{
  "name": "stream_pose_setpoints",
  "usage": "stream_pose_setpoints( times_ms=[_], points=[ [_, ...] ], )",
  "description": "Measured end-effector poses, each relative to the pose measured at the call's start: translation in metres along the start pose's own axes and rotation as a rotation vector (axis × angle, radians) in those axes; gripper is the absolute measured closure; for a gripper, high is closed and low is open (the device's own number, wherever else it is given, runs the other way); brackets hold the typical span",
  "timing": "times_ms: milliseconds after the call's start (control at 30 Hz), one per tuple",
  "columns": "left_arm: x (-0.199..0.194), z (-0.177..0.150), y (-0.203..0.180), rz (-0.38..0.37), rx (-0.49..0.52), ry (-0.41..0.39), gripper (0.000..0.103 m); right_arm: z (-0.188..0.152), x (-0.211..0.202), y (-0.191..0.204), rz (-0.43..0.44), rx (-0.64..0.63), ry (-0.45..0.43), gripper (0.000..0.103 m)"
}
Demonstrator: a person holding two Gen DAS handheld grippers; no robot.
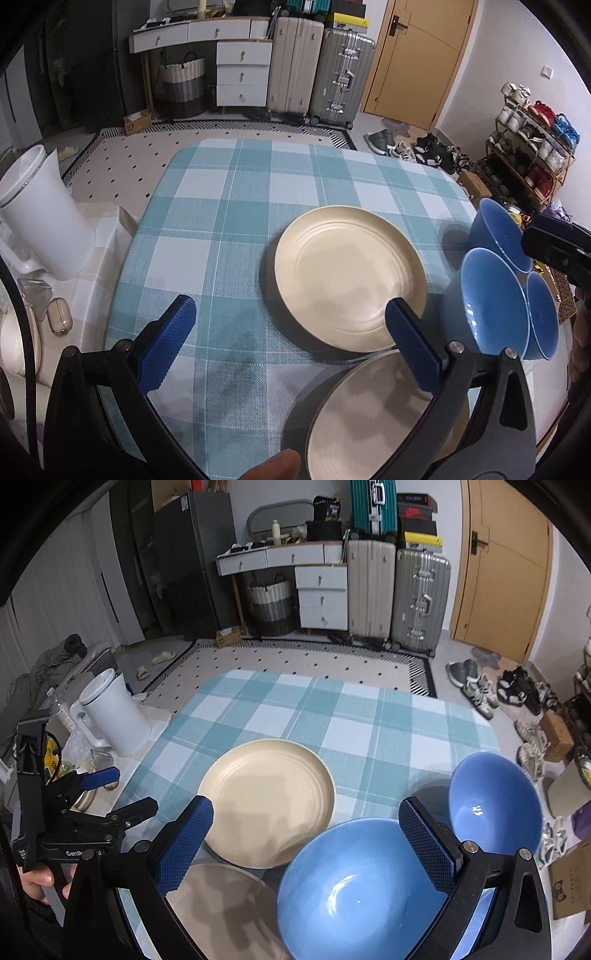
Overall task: Organize plates and bowls
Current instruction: 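Move both tools toward the next cream plate beside the blue bowls, then close both grippers on the cream plate's rim and lift it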
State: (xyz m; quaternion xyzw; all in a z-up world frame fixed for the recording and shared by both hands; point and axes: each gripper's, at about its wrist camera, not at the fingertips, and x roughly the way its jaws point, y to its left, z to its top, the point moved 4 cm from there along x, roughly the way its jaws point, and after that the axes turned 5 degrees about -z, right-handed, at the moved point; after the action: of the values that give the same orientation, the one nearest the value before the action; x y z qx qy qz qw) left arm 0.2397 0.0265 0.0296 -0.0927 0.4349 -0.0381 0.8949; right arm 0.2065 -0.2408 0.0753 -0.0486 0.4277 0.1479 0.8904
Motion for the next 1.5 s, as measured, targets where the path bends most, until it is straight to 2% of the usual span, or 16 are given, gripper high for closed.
stream_pose_setpoints(
  times_ms=[800,1133,1267,1500],
  points=[
    [0.075,-0.005,0.037,0.023,-0.097,0.102,0.001,0.001,0.104,-0.003,0.026,-0.031,0.211,0.001],
    [0.097,-0.008,0.043,0.034,-0.118,0.139,0.001,0.005,0.136,-0.007,0.017,-0.040,0.248,0.001],
    [0.105,-0.011,0.045,0.039,-0.127,0.160,0.001,0.005,0.149,-0.007,0.018,-0.036,0.276,0.007],
    [0.118,-0.014,0.049,0.024,-0.149,0.188,0.001,0.000,0.168,0.000,0.037,-0.080,0.344,0.009]
  ],
)
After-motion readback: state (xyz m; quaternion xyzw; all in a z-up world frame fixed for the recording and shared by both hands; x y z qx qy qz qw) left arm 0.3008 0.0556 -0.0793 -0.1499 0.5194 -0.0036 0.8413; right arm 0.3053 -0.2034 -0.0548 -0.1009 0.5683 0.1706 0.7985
